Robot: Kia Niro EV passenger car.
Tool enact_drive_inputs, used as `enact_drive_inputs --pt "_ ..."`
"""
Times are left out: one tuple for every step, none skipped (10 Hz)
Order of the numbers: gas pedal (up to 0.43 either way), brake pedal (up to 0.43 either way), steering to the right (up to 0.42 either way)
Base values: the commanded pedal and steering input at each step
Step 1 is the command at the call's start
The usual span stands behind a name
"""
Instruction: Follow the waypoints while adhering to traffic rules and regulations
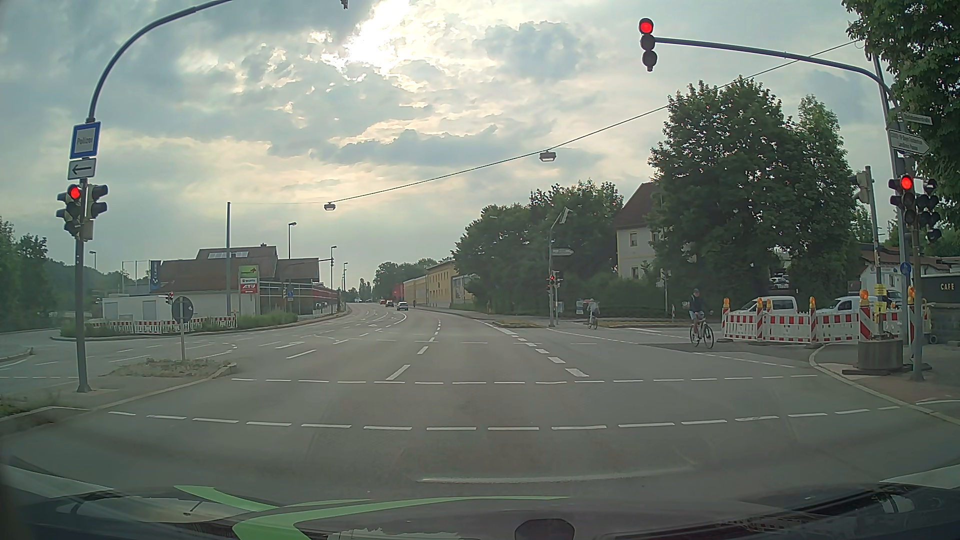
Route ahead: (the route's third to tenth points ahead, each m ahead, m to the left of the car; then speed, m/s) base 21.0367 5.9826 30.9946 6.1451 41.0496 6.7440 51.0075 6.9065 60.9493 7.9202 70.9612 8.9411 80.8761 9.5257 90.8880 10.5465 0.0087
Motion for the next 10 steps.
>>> enact_drive_inputs --pt "0.0 0.262 -0.001" --pt "0.0 0.256 -0.001" --pt "0.0 0.256 -0.001" --pt "0.0 0.262 -0.001" --pt "0.0 0.262 -0.001" --pt "0.0 0.256 -0.001" --pt "0.0 0.256 -0.001" --pt "0.0 0.262 -0.001" --pt "0.0 0.256 -0.001" --pt "0.0 0.256 -0.001"
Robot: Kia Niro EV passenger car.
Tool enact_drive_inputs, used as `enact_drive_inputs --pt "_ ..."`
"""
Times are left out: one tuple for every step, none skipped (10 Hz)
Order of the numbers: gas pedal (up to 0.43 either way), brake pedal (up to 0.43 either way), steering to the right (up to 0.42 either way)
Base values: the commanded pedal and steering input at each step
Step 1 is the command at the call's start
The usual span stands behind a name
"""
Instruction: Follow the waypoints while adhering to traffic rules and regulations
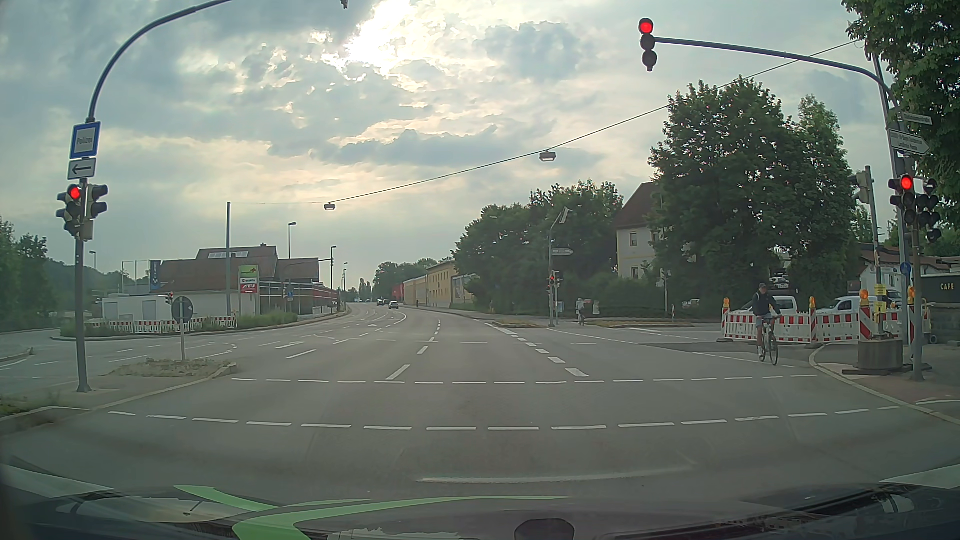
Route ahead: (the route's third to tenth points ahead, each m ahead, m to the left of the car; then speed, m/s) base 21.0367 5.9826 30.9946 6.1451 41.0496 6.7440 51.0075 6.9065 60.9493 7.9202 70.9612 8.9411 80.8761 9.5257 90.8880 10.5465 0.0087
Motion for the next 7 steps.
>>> enact_drive_inputs --pt "0.0 0.256 -0.001" --pt "0.0 0.256 -0.001" --pt "0.0 0.256 -0.001" --pt "0.0 0.262 -0.001" --pt "0.0 0.256 -0.001" --pt "0.0 0.256 -0.001" --pt "0.0 0.256 -0.001"
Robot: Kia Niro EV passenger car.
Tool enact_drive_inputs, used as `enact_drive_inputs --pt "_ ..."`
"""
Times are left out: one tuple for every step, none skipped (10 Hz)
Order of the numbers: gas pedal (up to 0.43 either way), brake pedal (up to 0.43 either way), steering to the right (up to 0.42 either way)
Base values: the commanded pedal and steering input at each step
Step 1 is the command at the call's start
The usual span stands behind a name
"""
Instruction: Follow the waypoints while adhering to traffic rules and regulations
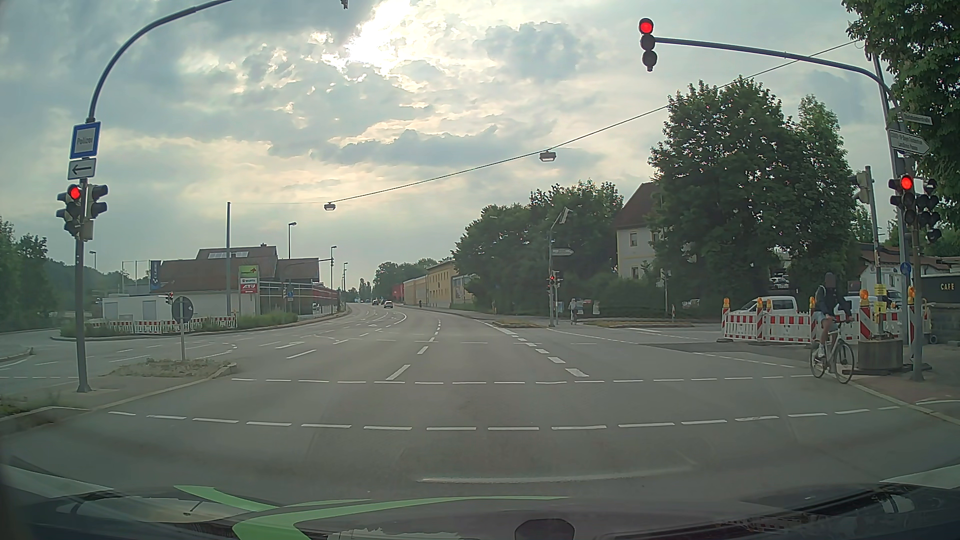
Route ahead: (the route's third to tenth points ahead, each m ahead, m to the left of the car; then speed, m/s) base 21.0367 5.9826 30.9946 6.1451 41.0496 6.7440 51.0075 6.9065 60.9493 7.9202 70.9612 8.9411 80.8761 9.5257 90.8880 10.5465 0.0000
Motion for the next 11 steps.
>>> enact_drive_inputs --pt "0.0 0.256 -0.001" --pt "0.0 0.256 -0.001" --pt "0.0 0.256 -0.001" --pt "0.0 0.256 -0.001" --pt "0.0 0.256 -0.001" --pt "0.0 0.256 -0.001" --pt "0.0 0.256 0.0" --pt "0.0 0.256 -0.001" --pt "0.0 0.256 -0.001" --pt "0.0 0.256 0.0" --pt "0.0 0.256 0.0"
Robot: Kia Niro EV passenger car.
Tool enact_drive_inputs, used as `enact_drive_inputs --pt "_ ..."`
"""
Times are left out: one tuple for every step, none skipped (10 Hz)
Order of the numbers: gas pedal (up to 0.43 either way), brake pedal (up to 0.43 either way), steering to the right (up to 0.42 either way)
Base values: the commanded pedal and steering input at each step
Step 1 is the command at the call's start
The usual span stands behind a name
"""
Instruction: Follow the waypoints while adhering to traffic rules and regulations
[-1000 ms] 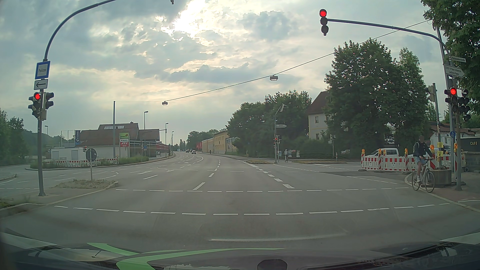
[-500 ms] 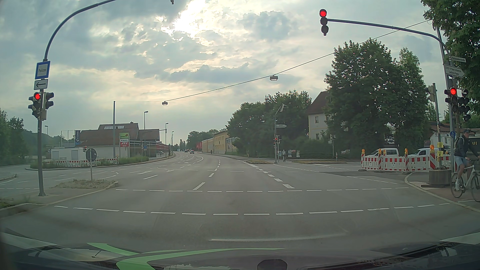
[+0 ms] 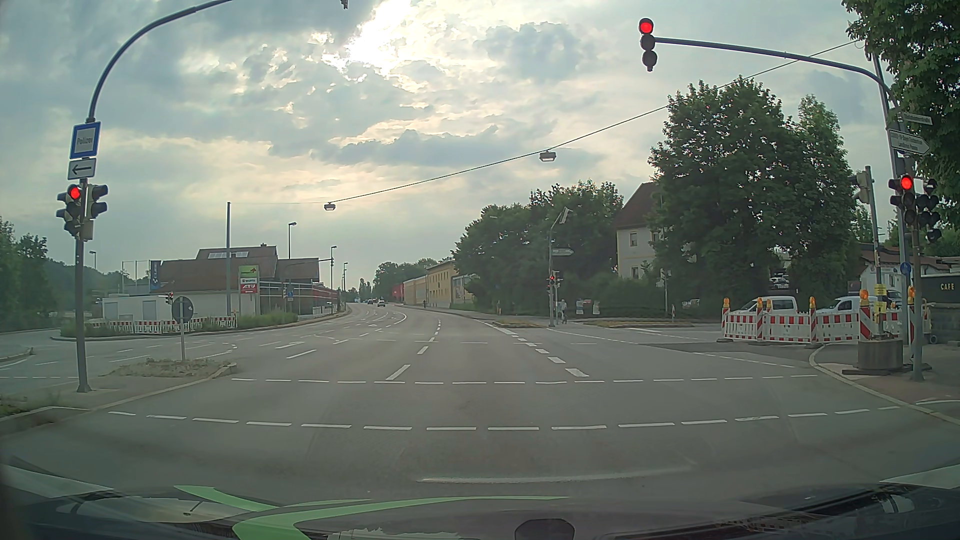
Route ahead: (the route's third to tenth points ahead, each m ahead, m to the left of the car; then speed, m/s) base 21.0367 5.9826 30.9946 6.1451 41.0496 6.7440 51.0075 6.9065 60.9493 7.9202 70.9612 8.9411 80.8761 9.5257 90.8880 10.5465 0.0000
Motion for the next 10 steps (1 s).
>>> enact_drive_inputs --pt "0.0 0.256 -0.001" --pt "0.0 0.256 0.0" --pt "0.0 0.256 0.0" --pt "0.0 0.256 -0.001" --pt "0.0 0.262 0.0" --pt "0.0 0.262 0.0" --pt "0.0 0.256 0.0" --pt "0.0 0.256 0.0" --pt "0.0 0.256 0.0" --pt "0.0 0.256 0.0"
